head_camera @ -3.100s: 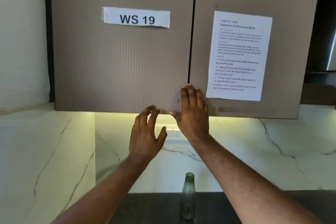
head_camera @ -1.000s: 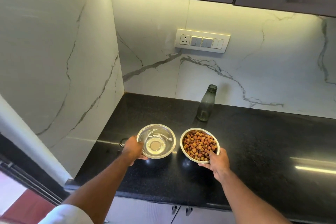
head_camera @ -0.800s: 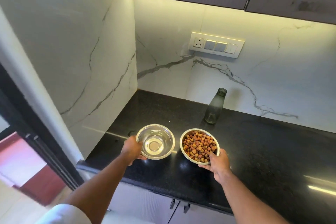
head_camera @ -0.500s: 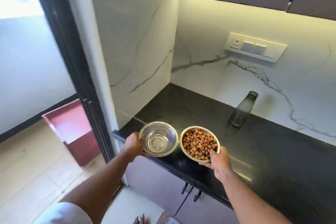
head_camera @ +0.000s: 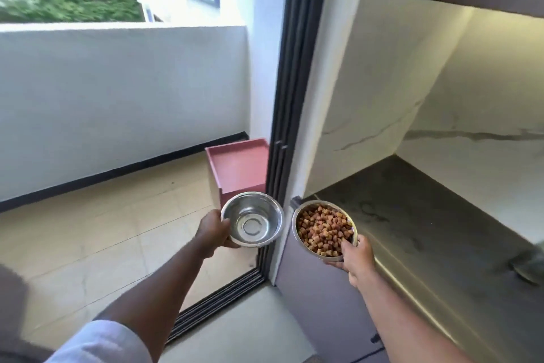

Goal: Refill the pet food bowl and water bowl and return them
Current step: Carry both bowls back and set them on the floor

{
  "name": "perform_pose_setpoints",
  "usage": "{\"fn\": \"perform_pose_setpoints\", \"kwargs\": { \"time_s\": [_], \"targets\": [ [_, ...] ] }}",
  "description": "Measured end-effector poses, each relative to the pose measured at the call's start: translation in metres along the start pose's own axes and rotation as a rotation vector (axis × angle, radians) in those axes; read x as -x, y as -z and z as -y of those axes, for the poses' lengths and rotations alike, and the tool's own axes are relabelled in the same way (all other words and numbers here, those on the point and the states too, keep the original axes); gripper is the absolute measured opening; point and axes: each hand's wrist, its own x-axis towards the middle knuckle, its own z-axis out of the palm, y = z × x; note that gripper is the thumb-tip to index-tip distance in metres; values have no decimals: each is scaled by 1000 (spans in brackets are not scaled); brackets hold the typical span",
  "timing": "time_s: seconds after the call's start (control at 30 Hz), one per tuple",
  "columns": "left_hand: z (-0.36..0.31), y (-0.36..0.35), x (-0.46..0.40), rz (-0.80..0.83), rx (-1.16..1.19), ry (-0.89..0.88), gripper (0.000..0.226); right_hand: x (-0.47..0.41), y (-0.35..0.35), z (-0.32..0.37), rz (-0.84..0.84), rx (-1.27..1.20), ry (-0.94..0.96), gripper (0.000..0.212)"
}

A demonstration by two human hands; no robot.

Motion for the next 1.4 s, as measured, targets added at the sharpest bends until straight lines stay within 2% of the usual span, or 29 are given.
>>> {"fn": "perform_pose_setpoints", "kwargs": {
  "time_s": [0.2,0.33,0.6,0.8,1.0,1.4],
  "targets": [
    [43,94,-26,-114,81,78,15,-1,-109,-9,129,32,-8,29],
    [80,149,-56,-167,100,139,28,-1,-180,-27,158,80,-41,33],
    [148,212,-108,-370,153,270,24,-26,-311,-71,215,212,-79,39],
    [216,226,-165,-528,223,330,18,-80,-397,-124,275,329,-95,45],
    [307,225,-235,-652,326,400,15,-142,-475,-205,306,398,-164,41],
    [530,186,-357,-746,416,487,35,-273,-561,-397,358,339,-311,45]
  ]
}}
